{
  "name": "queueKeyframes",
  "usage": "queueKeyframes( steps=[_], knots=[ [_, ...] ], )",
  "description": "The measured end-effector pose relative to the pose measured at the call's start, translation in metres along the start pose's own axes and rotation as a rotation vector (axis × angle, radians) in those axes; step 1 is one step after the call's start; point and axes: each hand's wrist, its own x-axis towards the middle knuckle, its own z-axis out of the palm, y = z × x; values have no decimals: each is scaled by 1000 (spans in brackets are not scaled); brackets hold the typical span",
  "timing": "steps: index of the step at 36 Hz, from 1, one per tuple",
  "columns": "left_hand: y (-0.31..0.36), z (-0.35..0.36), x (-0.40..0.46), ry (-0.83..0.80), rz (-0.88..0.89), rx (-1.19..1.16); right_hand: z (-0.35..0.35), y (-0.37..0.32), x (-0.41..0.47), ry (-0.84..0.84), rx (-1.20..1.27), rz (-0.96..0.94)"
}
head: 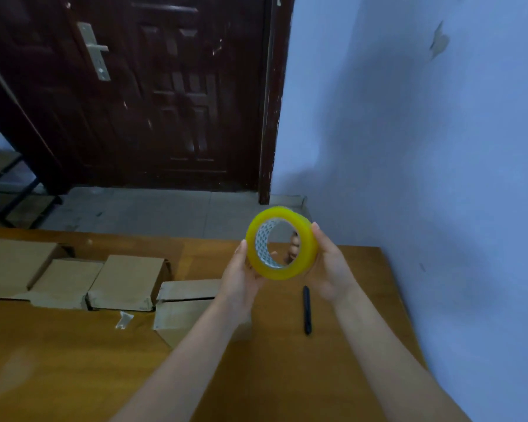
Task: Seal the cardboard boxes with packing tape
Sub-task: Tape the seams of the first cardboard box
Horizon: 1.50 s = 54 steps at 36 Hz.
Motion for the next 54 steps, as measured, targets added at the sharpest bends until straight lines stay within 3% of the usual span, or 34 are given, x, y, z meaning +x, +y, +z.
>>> queueKeyframes(
  steps=[3, 7, 14, 18, 23, 32, 39, 48, 54],
  knots=[
    [6, -2, -5, 27, 40, 66, 2, 3, -1, -19, -23, -18],
    [29, -11, -10, 46, 195, 326, 6, 3, -4, -85, -236, -49],
    [83, -18, -19, -193, 439, 616, 36, 4, -6, -83, -520, -51],
    [101, -33, -17, -210, 537, 840, 55, 9, -3, -46, -634, -61],
    [113, -44, -20, -205, 628, 920, 71, 17, -1, -31, -754, -85],
    [121, -65, -19, -69, 594, 561, 88, 29, 1, -36, -890, -112],
    [130, -88, -19, -42, 532, 357, 98, 39, 2, -69, -1172, -195],
    [127, -119, -26, -131, 469, 248, 110, 41, 4, 4, -1571, -514],
    [109, -120, -27, -73, 276, -58, 111, 42, 12, 7, -1841, -749]
  ],
)
